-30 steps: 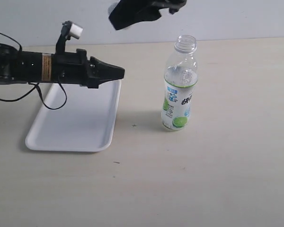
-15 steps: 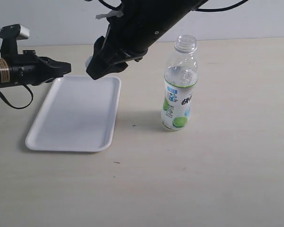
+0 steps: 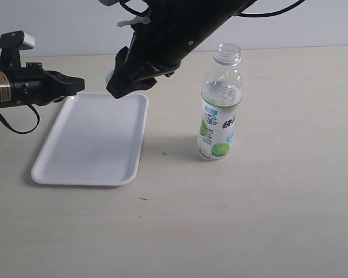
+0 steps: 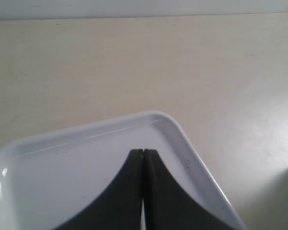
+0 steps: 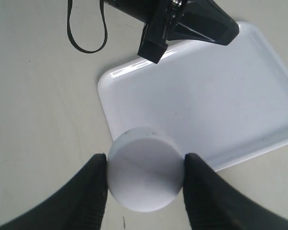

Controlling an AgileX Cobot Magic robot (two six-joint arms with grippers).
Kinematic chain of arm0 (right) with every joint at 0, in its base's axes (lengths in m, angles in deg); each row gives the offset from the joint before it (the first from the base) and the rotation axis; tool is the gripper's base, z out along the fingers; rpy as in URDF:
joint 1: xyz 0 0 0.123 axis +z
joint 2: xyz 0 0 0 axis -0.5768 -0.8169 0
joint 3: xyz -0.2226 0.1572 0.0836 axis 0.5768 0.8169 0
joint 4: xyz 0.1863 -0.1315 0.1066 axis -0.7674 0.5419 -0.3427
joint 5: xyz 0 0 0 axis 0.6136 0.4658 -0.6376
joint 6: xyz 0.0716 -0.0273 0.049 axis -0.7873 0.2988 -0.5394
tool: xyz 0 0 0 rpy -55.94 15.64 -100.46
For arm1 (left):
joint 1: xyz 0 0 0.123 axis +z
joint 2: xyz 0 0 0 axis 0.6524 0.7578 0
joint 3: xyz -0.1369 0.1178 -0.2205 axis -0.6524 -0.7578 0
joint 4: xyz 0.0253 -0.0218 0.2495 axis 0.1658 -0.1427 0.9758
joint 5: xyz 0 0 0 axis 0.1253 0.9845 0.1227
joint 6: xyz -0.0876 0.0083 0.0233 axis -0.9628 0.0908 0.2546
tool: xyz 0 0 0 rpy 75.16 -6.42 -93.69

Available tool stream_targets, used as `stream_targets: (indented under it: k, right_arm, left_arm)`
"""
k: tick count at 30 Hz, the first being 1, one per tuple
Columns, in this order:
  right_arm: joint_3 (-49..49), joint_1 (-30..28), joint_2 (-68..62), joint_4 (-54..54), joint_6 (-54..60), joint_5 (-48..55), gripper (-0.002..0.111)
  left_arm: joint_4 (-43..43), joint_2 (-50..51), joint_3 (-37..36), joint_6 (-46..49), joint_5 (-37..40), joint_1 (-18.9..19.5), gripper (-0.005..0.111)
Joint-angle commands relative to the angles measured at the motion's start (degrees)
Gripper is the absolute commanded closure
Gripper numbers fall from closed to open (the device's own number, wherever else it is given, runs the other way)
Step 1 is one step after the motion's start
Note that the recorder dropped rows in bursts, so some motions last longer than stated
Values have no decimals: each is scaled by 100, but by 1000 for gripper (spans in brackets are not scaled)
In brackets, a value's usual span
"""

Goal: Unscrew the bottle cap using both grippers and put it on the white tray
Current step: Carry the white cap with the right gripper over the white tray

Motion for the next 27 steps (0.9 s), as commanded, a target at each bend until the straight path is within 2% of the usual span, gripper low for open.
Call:
stream_targets:
  k: [1,19,27]
  right_arm:
    - [7,11,-1,22,-79,21,108]
    - [7,11,-14,35,-82,-10,108]
    - [-62,311,-521,441,-195,-650,108]
  left_arm:
    - [-53,-71,-47,30,23,13,107]
    - [-53,-71,-47,30,23,13,107]
    - [-53,-71,-47,30,12,12,107]
